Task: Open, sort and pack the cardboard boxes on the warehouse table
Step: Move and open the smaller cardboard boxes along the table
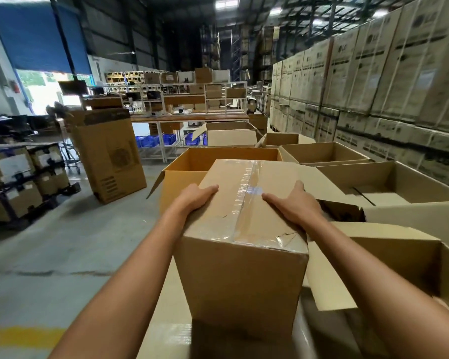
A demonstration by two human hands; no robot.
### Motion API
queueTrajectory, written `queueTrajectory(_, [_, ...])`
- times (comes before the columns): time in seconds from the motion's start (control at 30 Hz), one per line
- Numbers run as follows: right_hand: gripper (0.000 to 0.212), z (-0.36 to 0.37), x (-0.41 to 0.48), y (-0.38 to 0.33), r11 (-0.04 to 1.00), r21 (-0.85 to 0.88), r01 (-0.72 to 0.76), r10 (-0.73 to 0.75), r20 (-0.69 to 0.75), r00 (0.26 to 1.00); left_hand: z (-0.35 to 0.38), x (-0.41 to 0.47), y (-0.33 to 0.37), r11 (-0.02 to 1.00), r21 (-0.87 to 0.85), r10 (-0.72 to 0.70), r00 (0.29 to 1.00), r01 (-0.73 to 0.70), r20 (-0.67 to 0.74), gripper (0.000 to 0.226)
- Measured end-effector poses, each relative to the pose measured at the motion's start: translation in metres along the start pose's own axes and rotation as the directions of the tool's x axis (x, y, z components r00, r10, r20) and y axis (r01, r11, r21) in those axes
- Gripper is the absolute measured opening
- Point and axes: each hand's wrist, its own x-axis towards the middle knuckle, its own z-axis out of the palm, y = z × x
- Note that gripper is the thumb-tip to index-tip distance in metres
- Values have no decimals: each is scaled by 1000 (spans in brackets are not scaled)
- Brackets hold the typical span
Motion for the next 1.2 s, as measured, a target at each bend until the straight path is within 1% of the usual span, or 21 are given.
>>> queueTrajectory(0.1, [108,-4,-33,-1,999,32,23,-21,-69,997,-6,-33,-14,992,-117,46,998,-49,-33,67])
queueTrajectory(0.2, [106,-9,-77,0,994,21,108,-103,-167,981,-8,-71,-27,965,-231,112,991,-125,-69,59])
queueTrajectory(0.23, [106,-10,-92,0,989,14,144,-139,-190,972,-9,-88,-32,959,-236,135,986,-155,-101,58])
queueTrajectory(0.33, [108,-9,-142,3,973,-5,229,-223,-245,944,-8,-134,-52,958,-178,181,956,-225,-231,58])
queueTrajectory(0.4, [114,-7,-174,6,966,-10,259,-251,-279,927,-4,-166,-69,951,-123,231,916,-284,-329,57])
queueTrajectory(0.47, [120,-3,-202,10,962,-4,274,-262,-299,918,2,-195,-87,941,-80,273,879,-328,-391,58])
queueTrajectory(0.53, [120,7,-224,19,958,3,288,-272,-326,905,15,-214,-106,923,-104,293,851,-371,-436,61])
queueTrajectory(0.6, [119,26,-240,30,951,53,304,-270,-331,904,32,-229,-127,893,-166,300,830,-417,-471,63])
queueTrajectory(0.67, [123,49,-250,44,951,146,271,-225,-273,935,51,-240,-147,876,-244,277,847,-417,-455,58])
queueTrajectory(0.73, [127,73,-262,60,950,204,236,-198,-191,962,64,-248,-165,876,-327,217,894,-356,-392,54])
queueTrajectory(0.77, [127,83,-269,66,947,228,228,-196,-154,968,69,-251,-174,868,-379,184,917,-320,-353,60])
queueTrajectory(0.8, [125,90,-277,69,942,259,213,-187,-121,975,73,-251,-184,849,-438,164,935,-297,-316,71])
queueTrajectory(0.87, [120,101,-289,71,939,310,149,-131,-80,988,85,-245,-211,814,-521,131,955,-257,-267,88])
queueTrajectory(0.9, [116,106,-291,73,937,325,125,-106,-76,991,89,-240,-222,796,-554,125,962,-244,-243,87])
queueTrajectory(0.93, [112,107,-293,73,932,344,117,-98,-70,993,90,-239,-226,787,-565,137,963,-248,-231,82])
queueTrajectory(1.0, [104,105,-294,74,895,427,129,-118,-54,992,79,-251,-213,774,-575,150,959,-265,-240,64])
queueTrajectory(1.03, [100,100,-293,72,862,490,128,-121,-46,992,70,-254,-205,763,-584,156,955,-278,-251,60])
queueTrajectory(1.1, [92,86,-286,63,811,571,127,-102,-75,992,49,-250,-187,735,-600,175,942,-318,-285,72])
queueTrajectory(1.13, [90,76,-281,55,799,582,150,-88,-134,987,37,-246,-178,732,-592,184,934,-337,-305,79])
queueTrajectory(1.17, [92,65,-274,46,798,575,181,-76,-202,976,24,-242,-166,740,-572,194,927,-353,-321,79])
queueTrajectory(1.2, [93,54,-268,36,810,548,208,-62,-272,960,12,-238,-154,754,-542,207,918,-371,-339,72])
